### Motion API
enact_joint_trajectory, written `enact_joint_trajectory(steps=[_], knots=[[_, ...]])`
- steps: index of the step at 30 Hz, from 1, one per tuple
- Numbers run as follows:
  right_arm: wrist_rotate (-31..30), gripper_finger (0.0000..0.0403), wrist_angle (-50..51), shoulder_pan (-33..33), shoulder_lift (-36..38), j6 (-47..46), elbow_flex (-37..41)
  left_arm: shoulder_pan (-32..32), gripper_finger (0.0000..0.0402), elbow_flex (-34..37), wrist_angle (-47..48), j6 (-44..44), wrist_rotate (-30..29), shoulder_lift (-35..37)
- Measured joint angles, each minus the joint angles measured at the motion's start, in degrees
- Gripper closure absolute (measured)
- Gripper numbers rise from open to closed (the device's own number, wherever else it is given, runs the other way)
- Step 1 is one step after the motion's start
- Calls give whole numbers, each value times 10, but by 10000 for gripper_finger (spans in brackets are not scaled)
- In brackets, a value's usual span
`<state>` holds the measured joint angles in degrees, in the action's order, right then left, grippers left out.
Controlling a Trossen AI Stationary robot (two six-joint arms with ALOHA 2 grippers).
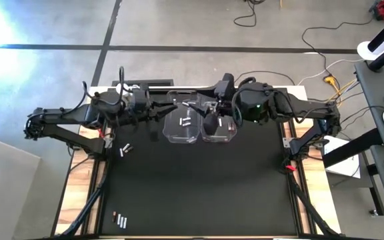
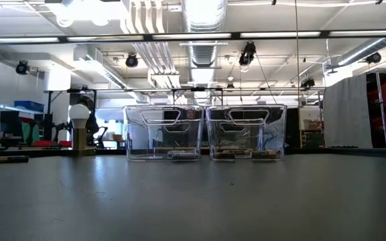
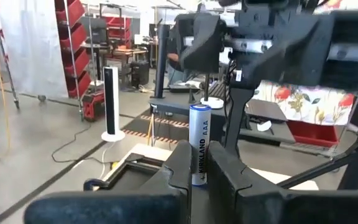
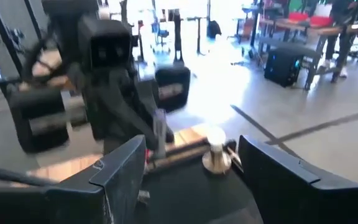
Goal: Sort batteries
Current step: Put the white battery into the left transparent bin
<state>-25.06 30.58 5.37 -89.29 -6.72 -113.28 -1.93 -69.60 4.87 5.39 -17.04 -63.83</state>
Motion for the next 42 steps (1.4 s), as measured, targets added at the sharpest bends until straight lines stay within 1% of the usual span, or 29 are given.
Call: enact_joint_trajectory(steps=[3, 7, 11, 16, 22, 26, 29, 31, 33, 36, 41, 42], knots=[[0, 151, -36, 0, -11, 3, 1, 0, 393, 0, -15, -13, 2, -11], [0, 151, -71, 0, -38, 12, 2, 0, 393, 0, -51, -15, 34, -26], [0, 171, -86, 0, -53, 5, 2, 0, 393, 0, -76, -15, 42, -33], [0, 223, -88, 0, -56, -8, 2, 0, 393, 0, -73, -15, 42, -30], [3, 316, -88, 0, -56, -9, 2, 0, 393, 0, -72, -15, 44, -28], [20, 372, -81, 0, -55, -6, 3, 0, 393, 0, -69, -13, 44, -33], [23, 379, -79, -1, -55, -3, 4, 0, 388, 0, -67, -8, 42, -37], [25, 378, -74, -2, -55, -4, 4, 0, 373, 0, -60, -2, 32, -36], [28, 379, -60, -2, -56, 3, -2, 0, 351, 0, -33, -2, 32, -27], [27, 380, -24, -10, -65, 10, -26, 0, 316, -18, 63, 1, 19, -10], [27, 380, 85, -46, -109, 10, -88, -7, 260, -57, 296, 20, -54, 25], [29, 380, 106, -56, -120, 9, -99, -10, 251, -62, 330, 28, -70, 35]])
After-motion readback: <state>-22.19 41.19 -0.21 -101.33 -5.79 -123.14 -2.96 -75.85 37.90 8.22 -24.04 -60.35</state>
